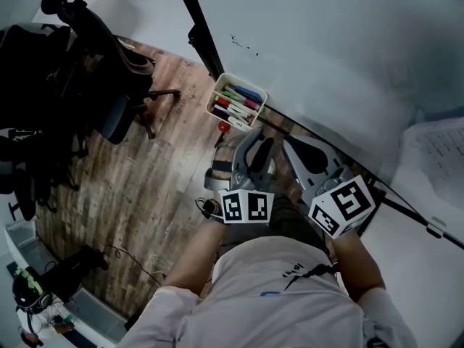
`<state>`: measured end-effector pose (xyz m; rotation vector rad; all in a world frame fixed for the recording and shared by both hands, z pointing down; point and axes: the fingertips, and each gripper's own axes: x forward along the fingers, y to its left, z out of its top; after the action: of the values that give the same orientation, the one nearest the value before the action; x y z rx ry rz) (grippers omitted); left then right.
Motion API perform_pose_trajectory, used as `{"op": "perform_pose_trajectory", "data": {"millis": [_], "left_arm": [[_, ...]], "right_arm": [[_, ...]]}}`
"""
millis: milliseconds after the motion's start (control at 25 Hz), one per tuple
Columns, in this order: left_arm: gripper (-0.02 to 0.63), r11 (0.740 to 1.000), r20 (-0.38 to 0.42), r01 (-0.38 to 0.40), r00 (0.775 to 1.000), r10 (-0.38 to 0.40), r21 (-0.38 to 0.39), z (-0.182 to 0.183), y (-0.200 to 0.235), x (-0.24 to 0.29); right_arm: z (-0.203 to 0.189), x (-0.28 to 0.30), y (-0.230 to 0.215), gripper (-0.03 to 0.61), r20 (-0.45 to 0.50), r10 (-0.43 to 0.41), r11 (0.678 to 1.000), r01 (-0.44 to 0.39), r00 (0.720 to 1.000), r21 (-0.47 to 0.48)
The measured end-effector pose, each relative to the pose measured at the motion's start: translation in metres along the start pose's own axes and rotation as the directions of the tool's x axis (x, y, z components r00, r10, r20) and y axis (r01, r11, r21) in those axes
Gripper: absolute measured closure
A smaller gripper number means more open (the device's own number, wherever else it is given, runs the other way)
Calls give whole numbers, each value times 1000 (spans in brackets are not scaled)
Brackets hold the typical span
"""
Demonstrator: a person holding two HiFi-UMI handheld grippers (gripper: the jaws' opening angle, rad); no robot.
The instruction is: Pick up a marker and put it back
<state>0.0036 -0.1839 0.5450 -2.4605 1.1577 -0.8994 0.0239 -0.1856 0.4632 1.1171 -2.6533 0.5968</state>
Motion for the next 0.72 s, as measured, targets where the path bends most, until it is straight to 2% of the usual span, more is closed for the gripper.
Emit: {"op": "perform_pose_trajectory", "data": {"millis": [320,720], "left_arm": [[472,998,-17,-31,999,31,46,-4,3,3],[516,996,29,-85,996,85,-8,5,19,-3]], "right_arm": [[-1,-6,-3,565,4,-6,1000,6,1000,5],[2,-7,-2,565,14,-12,1000,12,1000,-2]]}}
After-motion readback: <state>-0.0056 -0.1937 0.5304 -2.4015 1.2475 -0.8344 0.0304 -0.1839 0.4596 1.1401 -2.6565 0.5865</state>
